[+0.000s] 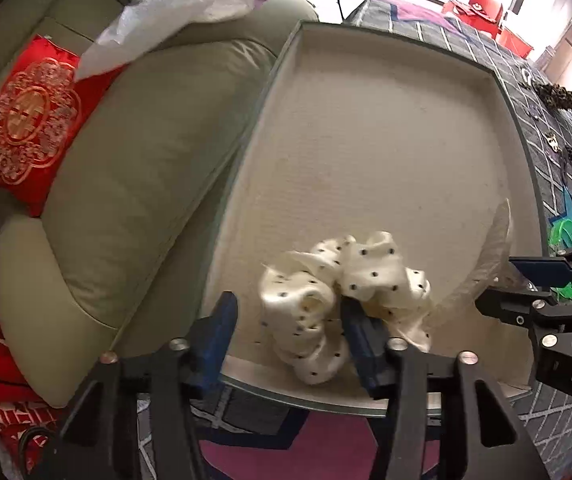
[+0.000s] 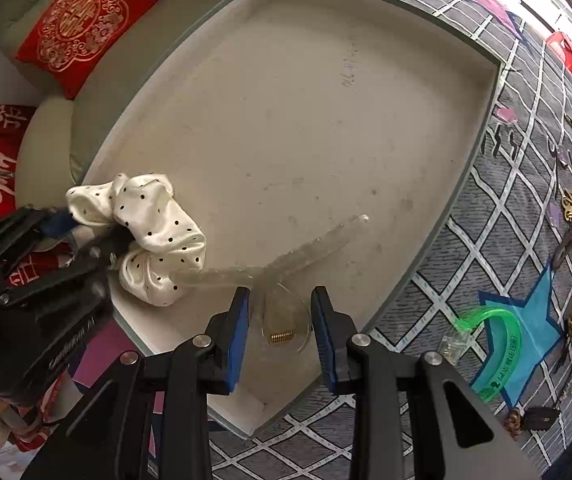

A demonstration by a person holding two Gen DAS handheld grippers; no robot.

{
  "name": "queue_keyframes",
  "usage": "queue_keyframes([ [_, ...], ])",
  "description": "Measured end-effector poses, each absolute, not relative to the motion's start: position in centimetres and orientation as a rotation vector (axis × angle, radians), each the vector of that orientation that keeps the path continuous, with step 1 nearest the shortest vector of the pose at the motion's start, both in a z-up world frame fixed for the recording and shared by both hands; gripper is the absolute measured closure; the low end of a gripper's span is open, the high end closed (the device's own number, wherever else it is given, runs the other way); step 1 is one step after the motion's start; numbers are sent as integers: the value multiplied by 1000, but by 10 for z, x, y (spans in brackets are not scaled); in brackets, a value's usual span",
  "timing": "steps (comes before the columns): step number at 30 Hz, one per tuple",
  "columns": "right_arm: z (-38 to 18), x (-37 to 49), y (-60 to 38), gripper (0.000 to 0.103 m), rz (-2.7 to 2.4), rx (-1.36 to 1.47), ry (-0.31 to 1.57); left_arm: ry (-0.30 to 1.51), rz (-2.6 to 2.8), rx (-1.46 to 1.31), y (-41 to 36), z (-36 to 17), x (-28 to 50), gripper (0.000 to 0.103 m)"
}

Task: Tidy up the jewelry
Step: 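Open the left tool to drop the scrunchie while the right tool releases the claw into the tray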

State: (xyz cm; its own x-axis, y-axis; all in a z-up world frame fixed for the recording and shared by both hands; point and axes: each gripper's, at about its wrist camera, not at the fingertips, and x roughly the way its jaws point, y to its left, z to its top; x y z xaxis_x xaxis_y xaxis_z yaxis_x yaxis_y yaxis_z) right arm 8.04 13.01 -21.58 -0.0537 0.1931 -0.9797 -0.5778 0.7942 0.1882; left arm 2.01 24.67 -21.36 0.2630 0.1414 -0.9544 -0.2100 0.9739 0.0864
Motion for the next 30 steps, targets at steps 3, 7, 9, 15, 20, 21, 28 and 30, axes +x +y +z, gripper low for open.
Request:
queue_keyframes([
  [3, -212, 83, 133, 51, 655, -307, 1488, 1297, 240, -70, 247, -213, 20, 47],
  [7, -194, 86, 128, 33, 644, -294, 1442, 1300, 243, -62, 243, -210, 23, 36],
  [9, -185, 90, 124, 33, 637, -265, 1433, 1283, 241, -58, 239, -205, 21, 16],
  [15, -166, 96, 95, 30, 586, -193, 1422, 1273, 240, -26, 230, -196, 19, 16],
  [20, -157, 94, 66, 26, 543, -133, 1424, 1262, 244, -18, 224, -184, 19, 0],
  [21, -155, 94, 59, 24, 538, -120, 1425, 1260, 235, -16, 221, -180, 18, 0],
  [28, -142, 84, 13, 17, 476, -8, 1434, 1269, 179, 20, 188, -156, 18, 0],
  [30, -141, 77, -1, 15, 440, 26, 1437, 1271, 155, 33, 175, -151, 18, 0],
])
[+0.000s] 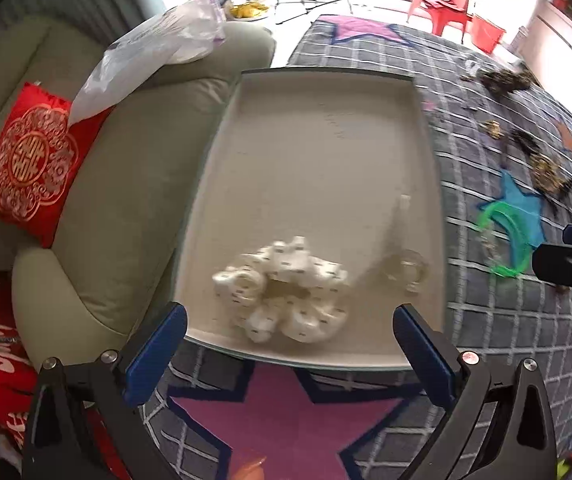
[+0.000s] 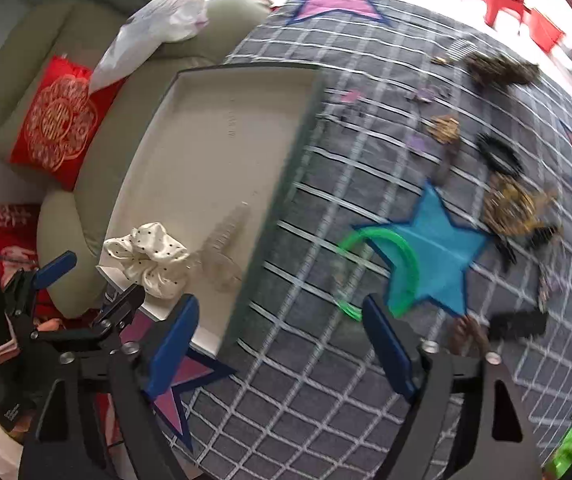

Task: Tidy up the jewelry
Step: 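Move both open tools back over the accessories on the table, then grasp the green bangle with the left tool while the right tool grasps the lilac beaded hair tie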

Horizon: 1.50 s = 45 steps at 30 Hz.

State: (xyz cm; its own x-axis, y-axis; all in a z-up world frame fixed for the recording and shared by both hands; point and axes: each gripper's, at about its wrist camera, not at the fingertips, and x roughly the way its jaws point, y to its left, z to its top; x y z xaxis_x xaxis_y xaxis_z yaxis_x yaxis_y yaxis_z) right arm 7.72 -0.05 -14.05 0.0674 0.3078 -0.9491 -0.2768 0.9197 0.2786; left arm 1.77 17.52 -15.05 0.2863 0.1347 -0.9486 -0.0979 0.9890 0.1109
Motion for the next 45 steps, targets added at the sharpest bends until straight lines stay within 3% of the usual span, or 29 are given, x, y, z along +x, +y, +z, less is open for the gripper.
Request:
queue_keyframes([
  [5, -139, 54, -53, 12, 356, 125, 1448, 1273, 109, 82, 140, -144, 17, 0],
  [7, -138, 43, -74, 0, 318, 153, 1439, 1276, 85, 95, 127, -143, 16, 0],
  [23, -154, 6, -199, 0, 158, 299, 1406, 1328, -119, 141, 37, -143, 34, 0],
  [45, -178, 78, -256, 0, 105, 231, 1433, 1391, -131, 30, -4, -177, 91, 0],
])
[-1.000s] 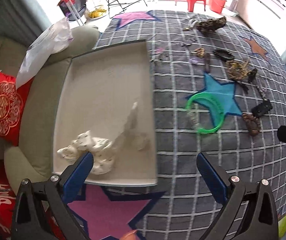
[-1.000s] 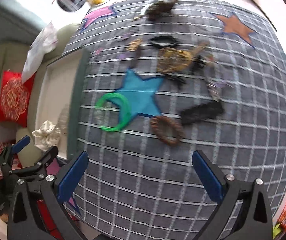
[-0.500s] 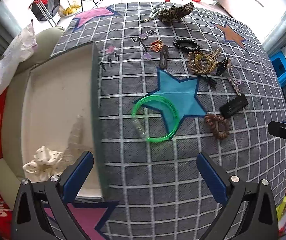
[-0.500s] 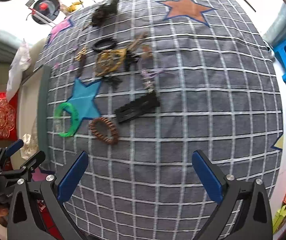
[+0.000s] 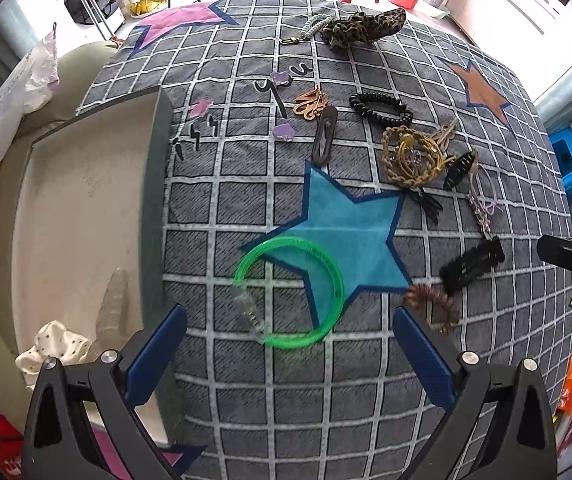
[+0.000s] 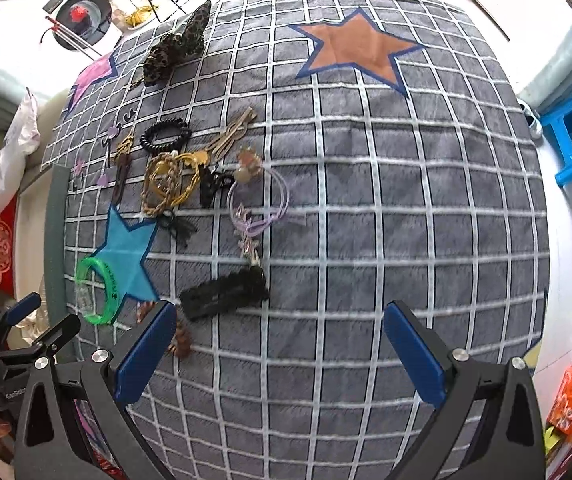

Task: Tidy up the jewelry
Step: 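Grasp the green bangle with the left tool while the right tool grasps the lilac beaded hair tie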

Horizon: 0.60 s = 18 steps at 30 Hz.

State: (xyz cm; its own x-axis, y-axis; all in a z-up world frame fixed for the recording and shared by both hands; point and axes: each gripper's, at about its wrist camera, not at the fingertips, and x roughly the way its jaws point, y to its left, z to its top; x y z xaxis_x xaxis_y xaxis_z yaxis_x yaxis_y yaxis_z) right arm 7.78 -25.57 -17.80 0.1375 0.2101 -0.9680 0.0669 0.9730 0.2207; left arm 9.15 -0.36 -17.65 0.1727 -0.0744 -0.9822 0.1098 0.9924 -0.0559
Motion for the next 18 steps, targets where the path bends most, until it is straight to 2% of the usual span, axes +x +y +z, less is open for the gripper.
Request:
queue_keyframes([
  [2, -181, 84, -254, 0, 108, 217, 1431, 1398, -128, 22, -6, -182, 95, 0],
  [5, -187, 95, -251, 0, 124, 198, 1426, 1415, -133, 26, -13, -192, 101, 8],
  [11, -197, 114, -245, 1, 141, 166, 1418, 1425, -123, 25, -19, -206, 108, 8],
  [14, -203, 122, -239, 3, 143, 134, 1417, 1430, -120, 20, -21, -212, 111, 10],
  [18, -212, 130, -231, 13, 138, 87, 1424, 1413, -104, 56, -26, -213, 114, 11],
])
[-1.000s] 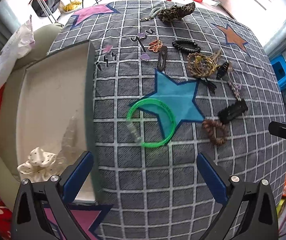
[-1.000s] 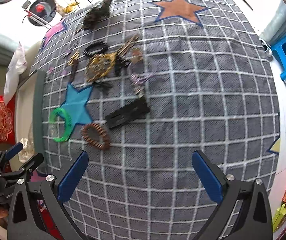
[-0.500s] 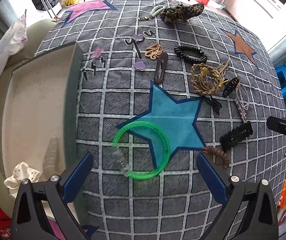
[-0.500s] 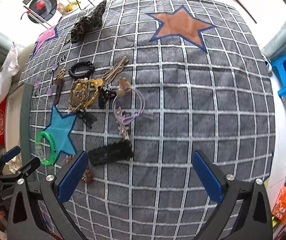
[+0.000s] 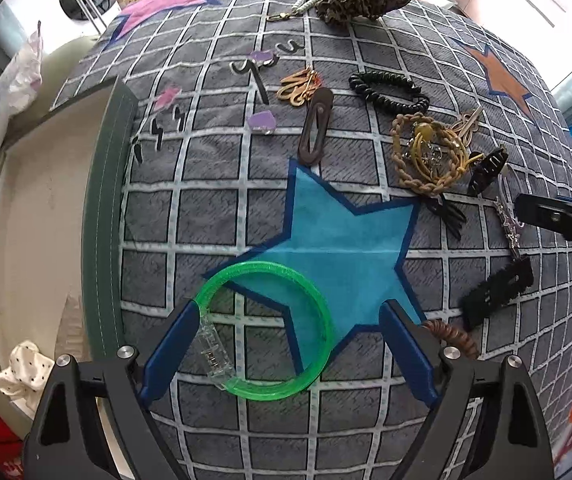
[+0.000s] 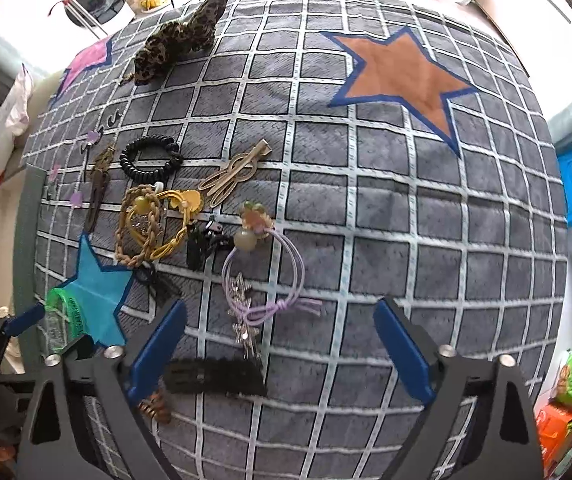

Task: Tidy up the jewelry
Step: 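Grasp the green bangle with the left tool while the right tool grasps the lilac beaded hair tie, then carry the green bangle and the lilac hair tie over the white tray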

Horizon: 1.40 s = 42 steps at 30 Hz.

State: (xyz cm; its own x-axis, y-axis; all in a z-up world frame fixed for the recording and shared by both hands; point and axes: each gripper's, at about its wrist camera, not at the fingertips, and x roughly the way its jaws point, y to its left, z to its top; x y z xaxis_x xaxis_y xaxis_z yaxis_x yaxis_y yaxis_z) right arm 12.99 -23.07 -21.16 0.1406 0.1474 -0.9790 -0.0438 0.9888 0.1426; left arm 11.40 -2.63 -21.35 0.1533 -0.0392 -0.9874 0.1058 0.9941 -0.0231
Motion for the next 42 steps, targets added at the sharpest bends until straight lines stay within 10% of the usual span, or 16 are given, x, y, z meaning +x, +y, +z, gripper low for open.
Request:
queue_keyframes([
  [7, -225, 138, -221, 36, 115, 46, 1432, 1399, -70, 81, -34, -210, 119, 21],
  [9, -225, 140, -217, 38, 112, 37, 1424, 1399, -76, 74, -35, -210, 120, 46],
  [15, -223, 153, -208, 60, 103, 35, 1410, 1425, -91, 58, -38, -216, 115, 64],
  [19, -219, 161, -212, 96, 97, 55, 1397, 1422, -120, 44, -39, -218, 116, 92],
  [42, -177, 98, -244, 99, 165, 284, 1350, 1312, -220, -32, -11, -160, 84, 96],
])
